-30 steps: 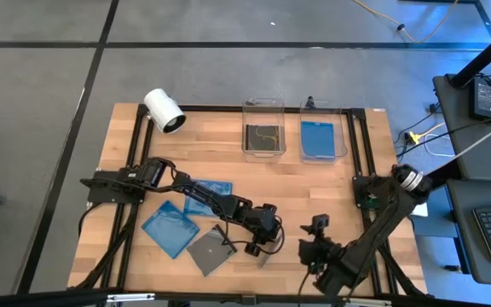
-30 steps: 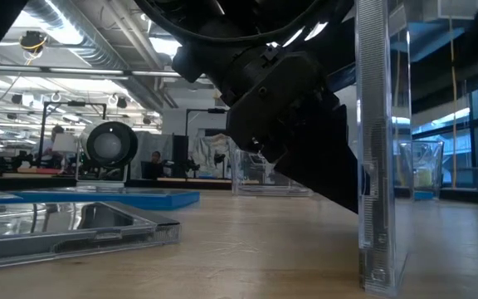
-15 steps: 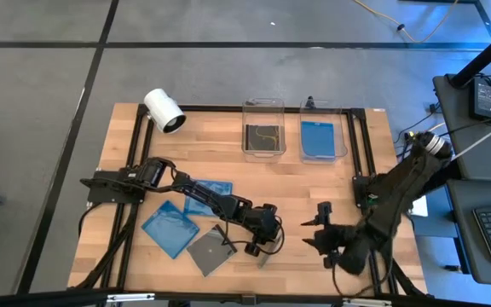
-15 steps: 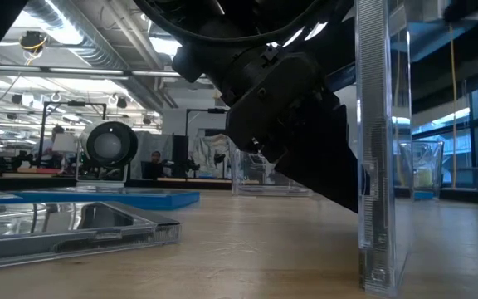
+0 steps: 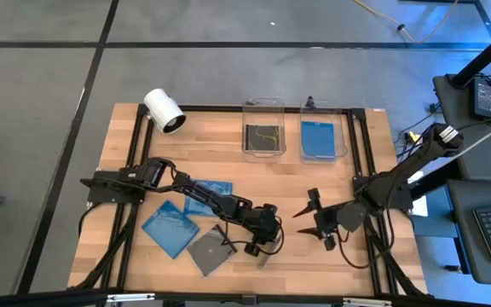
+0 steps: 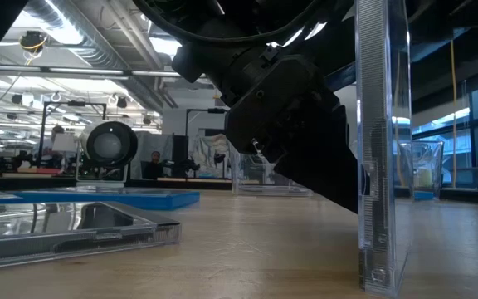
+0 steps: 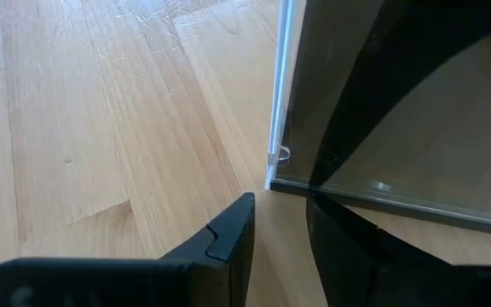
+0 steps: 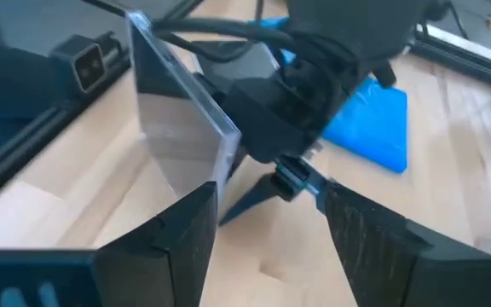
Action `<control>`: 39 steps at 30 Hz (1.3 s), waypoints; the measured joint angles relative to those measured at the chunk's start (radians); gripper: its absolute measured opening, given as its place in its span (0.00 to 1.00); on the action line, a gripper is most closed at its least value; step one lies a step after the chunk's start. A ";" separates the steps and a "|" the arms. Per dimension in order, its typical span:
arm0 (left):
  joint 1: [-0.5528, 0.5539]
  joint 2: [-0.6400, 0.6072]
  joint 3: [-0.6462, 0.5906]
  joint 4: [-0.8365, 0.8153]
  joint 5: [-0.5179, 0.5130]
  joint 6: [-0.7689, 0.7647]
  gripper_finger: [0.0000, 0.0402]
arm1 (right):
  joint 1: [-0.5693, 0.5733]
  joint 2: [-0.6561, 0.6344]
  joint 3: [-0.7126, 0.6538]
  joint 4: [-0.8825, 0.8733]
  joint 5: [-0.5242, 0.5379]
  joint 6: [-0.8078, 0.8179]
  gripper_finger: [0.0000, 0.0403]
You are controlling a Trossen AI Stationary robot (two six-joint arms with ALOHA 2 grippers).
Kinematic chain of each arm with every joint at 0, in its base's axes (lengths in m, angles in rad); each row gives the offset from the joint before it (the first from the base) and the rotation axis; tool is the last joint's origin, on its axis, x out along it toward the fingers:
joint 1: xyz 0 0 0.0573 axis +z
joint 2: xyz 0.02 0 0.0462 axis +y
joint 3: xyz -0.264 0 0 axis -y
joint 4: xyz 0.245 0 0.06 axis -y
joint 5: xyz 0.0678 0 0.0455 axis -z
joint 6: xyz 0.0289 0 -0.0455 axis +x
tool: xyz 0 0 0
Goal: Pick & place jewel cases by type
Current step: Put the right black CD case into the left transparent bin
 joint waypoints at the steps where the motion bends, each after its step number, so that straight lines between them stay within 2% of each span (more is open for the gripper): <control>1: 0.000 0.000 0.000 0.000 0.000 0.000 0.26 | -0.004 0.000 -0.005 0.001 0.000 0.002 0.55; 10: 0.000 0.000 0.000 0.000 0.000 0.000 0.26 | -0.006 0.000 -0.009 0.008 -0.003 0.185 0.55; 16: 0.000 0.000 0.000 0.000 0.000 -0.001 0.25 | -0.007 0.000 -0.009 0.020 0.024 0.184 0.55; 21: 0.000 0.000 0.000 0.000 0.000 -0.001 0.25 | -0.007 0.037 -0.009 0.070 -0.051 0.123 0.55; 29: 0.001 0.000 0.000 0.000 0.000 -0.002 0.25 | -0.081 0.172 -0.009 0.191 -0.164 0.034 0.55; 33: 0.001 0.000 0.000 0.000 0.000 -0.002 0.25 | -0.130 0.185 -0.009 0.235 -0.290 0.020 0.55; 39: 0.001 0.000 0.000 -0.001 0.000 -0.002 0.25 | -0.189 0.182 -0.009 0.243 -0.419 -0.014 0.55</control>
